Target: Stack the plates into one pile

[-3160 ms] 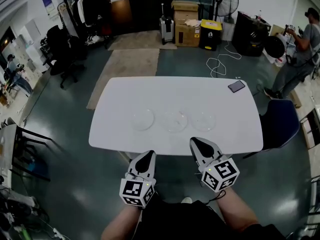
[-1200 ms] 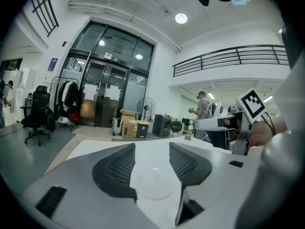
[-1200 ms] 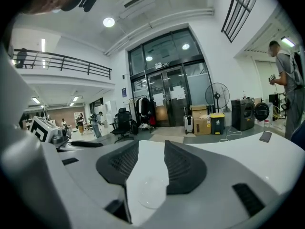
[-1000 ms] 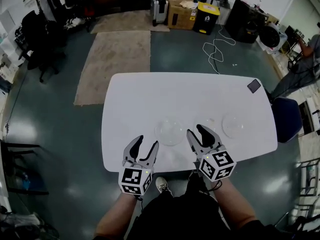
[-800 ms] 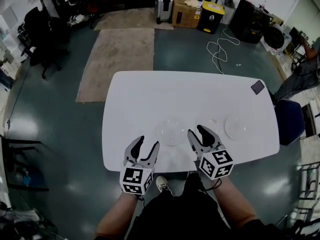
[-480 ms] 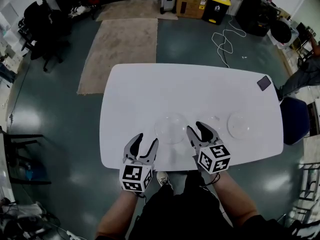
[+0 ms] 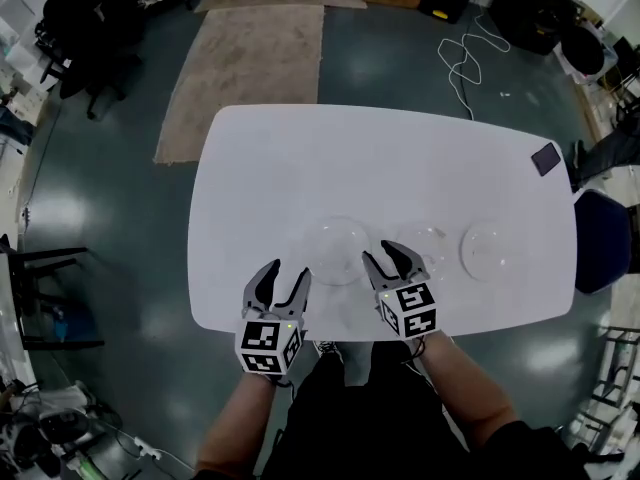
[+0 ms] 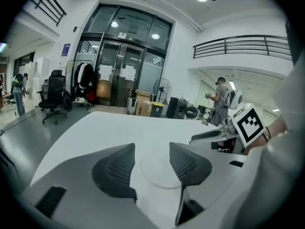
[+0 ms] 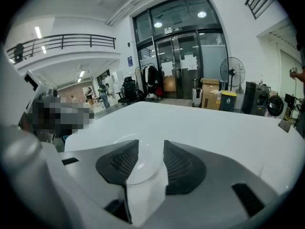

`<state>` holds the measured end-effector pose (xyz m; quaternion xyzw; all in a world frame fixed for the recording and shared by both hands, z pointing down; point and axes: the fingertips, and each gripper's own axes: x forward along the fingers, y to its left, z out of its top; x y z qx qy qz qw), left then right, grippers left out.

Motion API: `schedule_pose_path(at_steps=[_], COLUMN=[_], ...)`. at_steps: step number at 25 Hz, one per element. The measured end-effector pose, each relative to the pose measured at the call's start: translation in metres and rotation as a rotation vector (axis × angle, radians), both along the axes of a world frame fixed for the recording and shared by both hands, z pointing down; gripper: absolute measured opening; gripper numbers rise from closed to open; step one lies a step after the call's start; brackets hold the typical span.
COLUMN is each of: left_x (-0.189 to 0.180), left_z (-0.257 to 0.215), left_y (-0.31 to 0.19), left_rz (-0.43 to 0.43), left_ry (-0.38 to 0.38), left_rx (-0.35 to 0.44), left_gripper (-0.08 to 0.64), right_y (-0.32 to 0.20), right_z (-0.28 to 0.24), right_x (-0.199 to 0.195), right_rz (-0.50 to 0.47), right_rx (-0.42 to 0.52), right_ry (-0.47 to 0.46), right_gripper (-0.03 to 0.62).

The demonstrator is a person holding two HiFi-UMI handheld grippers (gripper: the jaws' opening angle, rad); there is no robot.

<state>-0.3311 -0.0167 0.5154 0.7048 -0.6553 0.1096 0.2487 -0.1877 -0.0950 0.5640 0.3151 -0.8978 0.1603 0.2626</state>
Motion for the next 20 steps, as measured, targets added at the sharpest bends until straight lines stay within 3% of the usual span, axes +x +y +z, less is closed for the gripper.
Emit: schedule_pose_path(at_steps=[6, 20], left_x=[0.003, 0.011], left_z=[0.027, 0.061], left_y=[-0.005, -0.017], left_rz=[-0.035, -0.07], left_ry=[0.003, 0.007], left_rx=[-0.047, -0.12], left_gripper=[0.229, 0.229], right_y=[-0.001, 0.007], right_z=[0.037, 0.071], right_x=[0.0, -0.008], right_rz=[-0.068, -0.068], right_rx=[-0.012, -0.106], right_ry=[0.105, 0.182], right_gripper=[0.176, 0.161])
